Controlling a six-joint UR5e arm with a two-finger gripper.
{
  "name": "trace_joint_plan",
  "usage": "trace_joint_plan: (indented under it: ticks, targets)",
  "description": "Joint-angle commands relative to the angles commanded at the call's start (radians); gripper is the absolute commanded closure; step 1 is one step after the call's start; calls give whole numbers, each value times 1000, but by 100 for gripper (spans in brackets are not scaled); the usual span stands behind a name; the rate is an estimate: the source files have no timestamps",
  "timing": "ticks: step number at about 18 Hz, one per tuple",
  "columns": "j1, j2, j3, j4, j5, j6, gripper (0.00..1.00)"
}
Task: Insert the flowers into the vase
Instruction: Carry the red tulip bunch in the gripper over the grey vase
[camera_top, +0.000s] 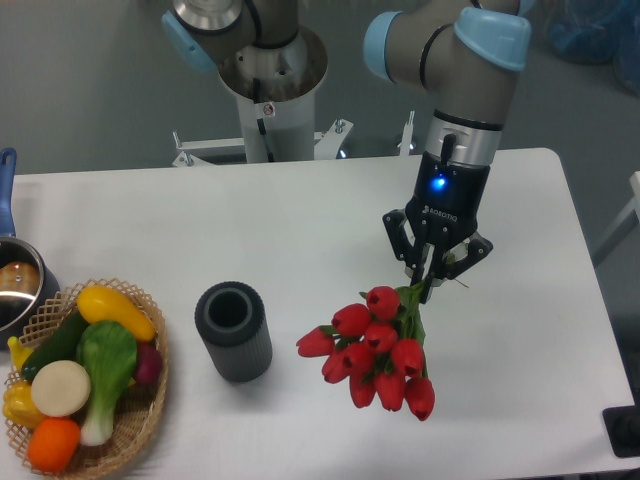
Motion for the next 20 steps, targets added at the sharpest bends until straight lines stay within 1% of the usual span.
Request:
trace_joint_plan:
  ticks: [2, 5, 10, 12, 16, 18, 20]
  targets:
    - [-2, -2, -6, 0, 0, 2, 86]
    - [-5, -3, 11, 2, -24, 0, 86]
    - [-9, -2, 2, 3, -187, -3, 86]
    - [-20, 2, 0, 5, -216, -12, 86]
    - [-66, -2, 6, 8, -323, -17, 86]
    - [-93, -5, 6, 9, -391, -14, 86]
    - [-124, -11, 0, 9, -481, -8, 86]
